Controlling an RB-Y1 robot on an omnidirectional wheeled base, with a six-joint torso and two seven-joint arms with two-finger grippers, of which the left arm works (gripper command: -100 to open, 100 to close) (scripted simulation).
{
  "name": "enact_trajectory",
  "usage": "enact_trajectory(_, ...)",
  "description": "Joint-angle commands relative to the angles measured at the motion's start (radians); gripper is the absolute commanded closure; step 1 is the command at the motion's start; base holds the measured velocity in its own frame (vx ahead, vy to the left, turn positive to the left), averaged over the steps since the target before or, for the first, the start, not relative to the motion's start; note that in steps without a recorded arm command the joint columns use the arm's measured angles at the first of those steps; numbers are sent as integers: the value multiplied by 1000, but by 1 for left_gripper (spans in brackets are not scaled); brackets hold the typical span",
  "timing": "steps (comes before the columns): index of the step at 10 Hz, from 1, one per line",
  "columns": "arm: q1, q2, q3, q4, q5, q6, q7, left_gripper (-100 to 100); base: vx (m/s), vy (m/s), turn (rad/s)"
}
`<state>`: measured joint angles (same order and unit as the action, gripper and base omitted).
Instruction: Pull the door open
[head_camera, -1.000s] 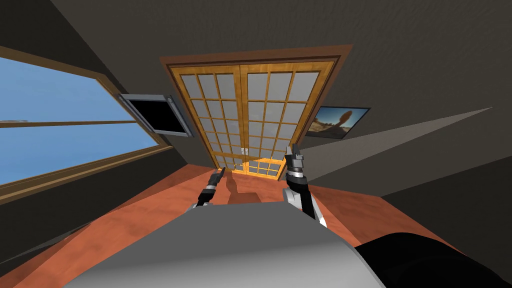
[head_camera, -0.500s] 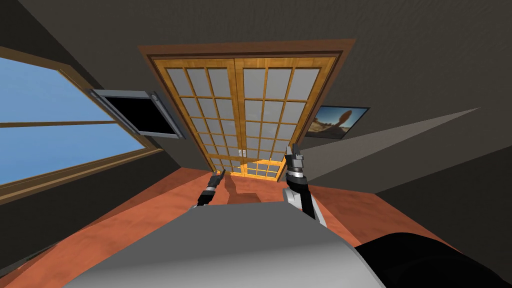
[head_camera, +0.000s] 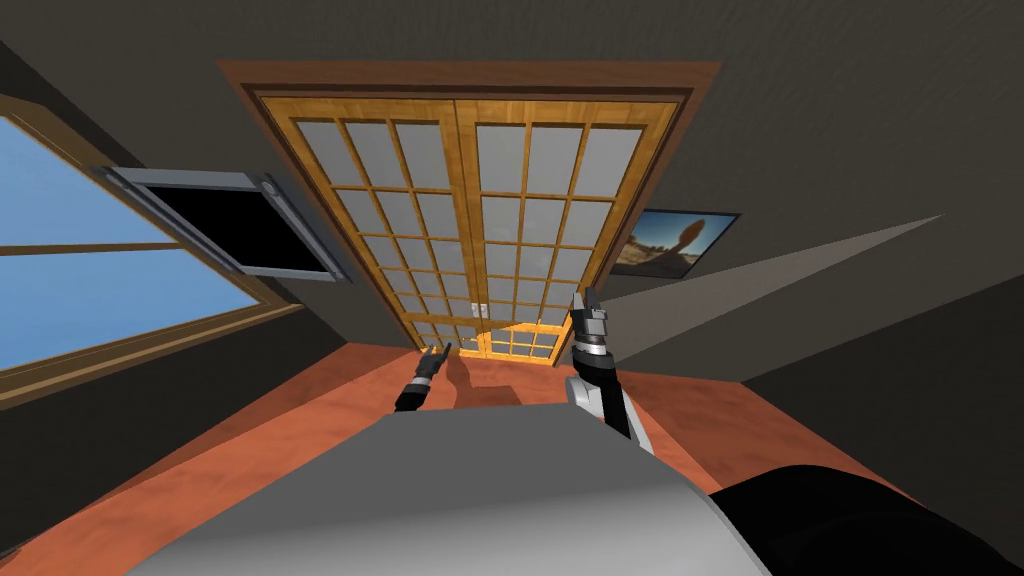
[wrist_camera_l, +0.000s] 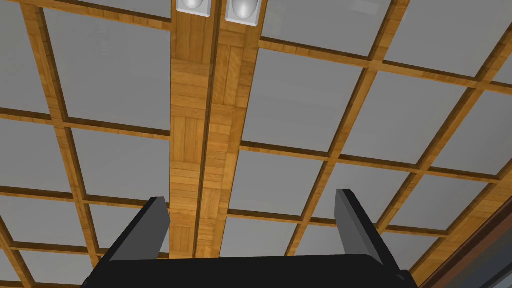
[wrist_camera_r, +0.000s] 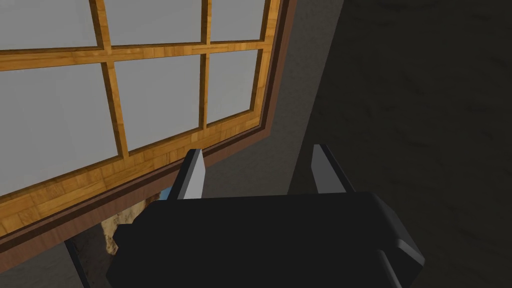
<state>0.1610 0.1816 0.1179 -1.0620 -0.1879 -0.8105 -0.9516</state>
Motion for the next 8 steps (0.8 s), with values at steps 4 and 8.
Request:
enact_trajectory(4, -36, 13, 10, 115, -6, -31, -91, -100, 112, -2, -71)
enact_trajectory(8, -61, 20, 17, 196, -11, -52, -159, -100, 126, -7, -66)
